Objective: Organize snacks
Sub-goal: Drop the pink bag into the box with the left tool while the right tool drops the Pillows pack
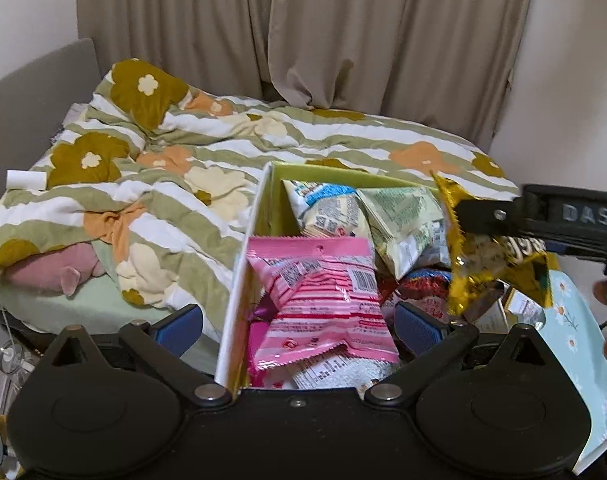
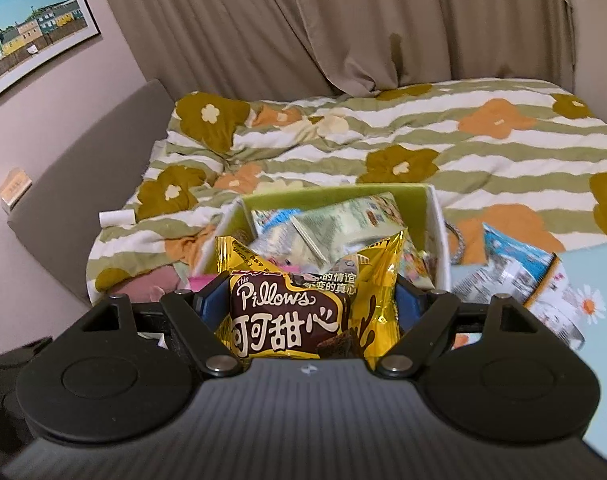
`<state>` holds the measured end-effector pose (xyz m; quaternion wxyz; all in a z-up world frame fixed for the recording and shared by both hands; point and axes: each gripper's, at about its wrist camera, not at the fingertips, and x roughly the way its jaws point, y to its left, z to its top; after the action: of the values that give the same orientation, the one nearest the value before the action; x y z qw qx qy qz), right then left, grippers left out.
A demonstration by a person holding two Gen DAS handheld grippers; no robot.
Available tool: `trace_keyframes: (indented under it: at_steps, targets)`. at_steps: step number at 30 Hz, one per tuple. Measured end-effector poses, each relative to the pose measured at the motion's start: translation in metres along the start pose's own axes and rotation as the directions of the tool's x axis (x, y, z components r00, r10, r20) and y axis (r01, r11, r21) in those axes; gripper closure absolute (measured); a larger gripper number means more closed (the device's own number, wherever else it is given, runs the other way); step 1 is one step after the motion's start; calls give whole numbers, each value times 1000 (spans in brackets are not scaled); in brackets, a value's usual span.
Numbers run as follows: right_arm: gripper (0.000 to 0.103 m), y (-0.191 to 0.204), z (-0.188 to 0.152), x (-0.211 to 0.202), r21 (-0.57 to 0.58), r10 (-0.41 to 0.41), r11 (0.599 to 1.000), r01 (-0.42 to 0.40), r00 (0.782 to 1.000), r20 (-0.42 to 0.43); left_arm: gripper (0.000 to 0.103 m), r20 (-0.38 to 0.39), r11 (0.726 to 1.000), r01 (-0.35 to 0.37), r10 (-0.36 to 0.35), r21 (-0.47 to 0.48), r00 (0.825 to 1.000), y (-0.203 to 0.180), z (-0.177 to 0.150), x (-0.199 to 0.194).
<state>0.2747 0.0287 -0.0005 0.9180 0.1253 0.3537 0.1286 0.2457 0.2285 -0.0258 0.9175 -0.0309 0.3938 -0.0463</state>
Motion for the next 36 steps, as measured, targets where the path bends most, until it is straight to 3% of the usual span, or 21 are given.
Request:
trace_keyframes:
  at_steps: [4, 11, 16, 36]
  targets:
    - [0, 7, 5, 12, -17, 3, 1000, -3, 1000, 13, 0, 11, 999, -37, 38, -13, 999, 2, 2, -4]
    - [0, 1, -3, 13, -19, 19, 1000, -18, 999, 42, 0, 18, 997, -63, 64, -40, 998, 5, -9, -9]
    - [0, -6, -16, 2, -40, 11, 999, -9, 998, 55, 0, 14, 997, -49, 50, -55, 999, 4, -13, -10]
    - [0, -24, -33, -59, 26, -43, 999, 39, 987, 154, 0, 119, 1000, -12, 13, -11, 993, -1, -27, -58]
